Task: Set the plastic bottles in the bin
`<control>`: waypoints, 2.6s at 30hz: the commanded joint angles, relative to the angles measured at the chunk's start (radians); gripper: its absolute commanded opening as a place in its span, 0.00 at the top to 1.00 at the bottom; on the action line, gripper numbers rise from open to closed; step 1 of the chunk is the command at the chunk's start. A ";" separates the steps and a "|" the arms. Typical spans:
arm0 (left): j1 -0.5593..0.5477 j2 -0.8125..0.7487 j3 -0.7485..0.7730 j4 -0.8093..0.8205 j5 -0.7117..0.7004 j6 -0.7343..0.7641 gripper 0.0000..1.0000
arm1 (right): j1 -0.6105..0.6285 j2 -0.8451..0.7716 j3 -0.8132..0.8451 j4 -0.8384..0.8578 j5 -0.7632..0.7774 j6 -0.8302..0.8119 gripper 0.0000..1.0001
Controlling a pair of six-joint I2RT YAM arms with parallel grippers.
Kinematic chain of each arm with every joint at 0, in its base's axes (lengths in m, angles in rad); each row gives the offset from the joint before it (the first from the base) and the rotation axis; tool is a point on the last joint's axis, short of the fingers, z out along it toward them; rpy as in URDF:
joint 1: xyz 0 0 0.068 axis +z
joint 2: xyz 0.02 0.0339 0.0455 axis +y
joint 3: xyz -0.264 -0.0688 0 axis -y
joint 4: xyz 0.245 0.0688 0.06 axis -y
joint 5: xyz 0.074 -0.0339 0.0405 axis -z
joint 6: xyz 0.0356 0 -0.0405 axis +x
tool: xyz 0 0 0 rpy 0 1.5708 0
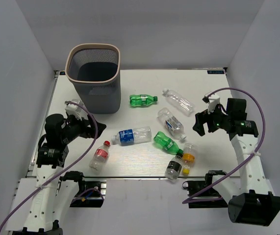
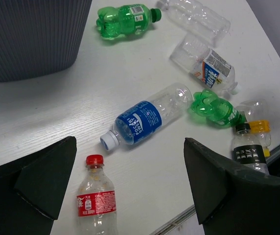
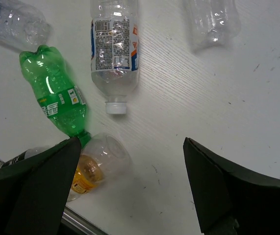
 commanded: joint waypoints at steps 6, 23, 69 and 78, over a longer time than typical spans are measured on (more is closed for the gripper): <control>0.004 0.064 -0.015 -0.026 0.057 -0.032 0.00 | -0.002 -0.067 -0.052 0.034 -0.099 -0.084 0.10; -0.195 0.447 0.138 -0.181 -0.043 0.071 0.00 | 0.027 0.116 -0.052 -0.054 -0.314 -0.227 0.14; -0.547 0.923 0.117 -0.379 -0.698 -0.313 0.07 | 0.029 0.127 -0.137 0.068 -0.244 -0.191 0.10; -0.566 0.946 0.096 -0.401 -0.689 -0.345 0.25 | 0.028 0.133 -0.138 0.069 -0.258 -0.190 0.10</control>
